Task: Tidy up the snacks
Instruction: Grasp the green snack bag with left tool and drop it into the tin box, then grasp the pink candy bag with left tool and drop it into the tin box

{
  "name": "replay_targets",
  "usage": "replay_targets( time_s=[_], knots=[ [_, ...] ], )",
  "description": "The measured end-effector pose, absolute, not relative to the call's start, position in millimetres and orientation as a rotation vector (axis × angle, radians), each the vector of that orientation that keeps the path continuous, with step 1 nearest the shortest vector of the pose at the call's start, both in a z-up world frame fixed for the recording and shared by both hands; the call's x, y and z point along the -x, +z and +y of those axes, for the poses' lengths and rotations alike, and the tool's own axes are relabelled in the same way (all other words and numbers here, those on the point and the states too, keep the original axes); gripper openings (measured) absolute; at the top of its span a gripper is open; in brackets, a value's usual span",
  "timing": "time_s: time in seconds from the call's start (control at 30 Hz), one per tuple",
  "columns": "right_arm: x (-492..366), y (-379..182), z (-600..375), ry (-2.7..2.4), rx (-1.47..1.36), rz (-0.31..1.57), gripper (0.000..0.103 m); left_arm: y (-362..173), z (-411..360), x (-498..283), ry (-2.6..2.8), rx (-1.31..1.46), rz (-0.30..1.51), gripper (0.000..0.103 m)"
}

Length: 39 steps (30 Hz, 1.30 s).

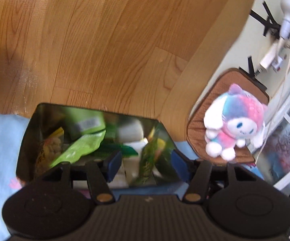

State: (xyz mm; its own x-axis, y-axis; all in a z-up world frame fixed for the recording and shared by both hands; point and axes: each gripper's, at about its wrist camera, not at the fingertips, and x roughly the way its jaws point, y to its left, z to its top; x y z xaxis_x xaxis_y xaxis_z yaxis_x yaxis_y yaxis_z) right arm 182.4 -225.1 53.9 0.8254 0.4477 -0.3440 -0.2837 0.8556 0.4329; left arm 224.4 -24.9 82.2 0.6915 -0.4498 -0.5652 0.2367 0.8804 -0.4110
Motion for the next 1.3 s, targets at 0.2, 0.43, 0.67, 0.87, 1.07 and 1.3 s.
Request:
replay_targets(
  time_s=[0.2, 0.43, 0.67, 0.87, 1.07, 1.3],
  knots=[
    [-136.3, 40.5, -244.5, 0.515, -0.530, 0.598, 0.037, 90.8, -10.9, -162.7, -0.450, 0.293, 0.648, 0.060],
    [-74.5, 2.8, -252.9, 0.647, -0.643, 0.813, 0.037, 74.5, 14.1, -81.7, -0.495, 0.276, 0.678, 0.060],
    [-42.7, 2.9, -240.2, 0.711, -0.664, 0.906, 0.037, 32.9, 40.7, -38.9, -0.480, 0.351, 0.817, 0.056],
    [-37.9, 3.1, -215.7, 0.771, -0.647, 0.973, 0.034, 9.8, 43.2, -24.5, -0.528, 0.408, 0.873, 0.052],
    [-43.3, 6.6, -198.8, 0.741, -0.616, 0.940, 0.020, 9.9, 42.7, -33.4, -0.545, 0.468, 0.871, 0.052],
    [-51.6, 30.9, -198.4, 0.761, -0.580, 0.795, 0.014, 42.0, 46.0, -46.7, -0.557, 0.452, 0.765, 0.052]
  ],
)
